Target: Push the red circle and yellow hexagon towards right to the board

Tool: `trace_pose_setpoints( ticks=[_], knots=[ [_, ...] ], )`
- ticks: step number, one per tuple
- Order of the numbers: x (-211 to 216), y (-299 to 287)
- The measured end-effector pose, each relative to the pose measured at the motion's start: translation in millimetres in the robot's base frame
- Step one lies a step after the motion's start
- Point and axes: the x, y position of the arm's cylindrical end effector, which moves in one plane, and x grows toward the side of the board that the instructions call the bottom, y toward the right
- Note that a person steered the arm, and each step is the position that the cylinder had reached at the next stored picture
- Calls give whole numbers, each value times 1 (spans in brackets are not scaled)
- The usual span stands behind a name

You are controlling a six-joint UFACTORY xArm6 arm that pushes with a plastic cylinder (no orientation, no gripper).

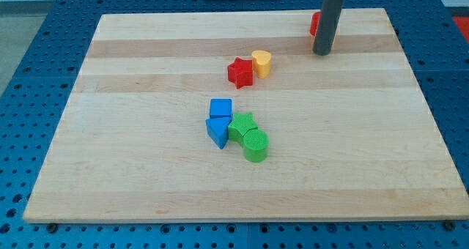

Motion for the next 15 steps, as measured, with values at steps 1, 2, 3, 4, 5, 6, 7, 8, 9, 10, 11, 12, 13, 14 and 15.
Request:
trace_pose_setpoints(
  ticks=[1,2,3,4,5,6,7,8,9,10,11,12,13,14,15],
  knots=[
    [11,-25],
    [26,-46],
    [27,-47],
    [21,-47],
    [-21,-51],
    [-28,-52],
    [-56,-52],
    [-65,-52],
    [-65,-41],
    [-65,-7],
    [-65,26],
    [-65,42],
    [-65,39],
    [-65,13],
    [-49,12]
  ],
)
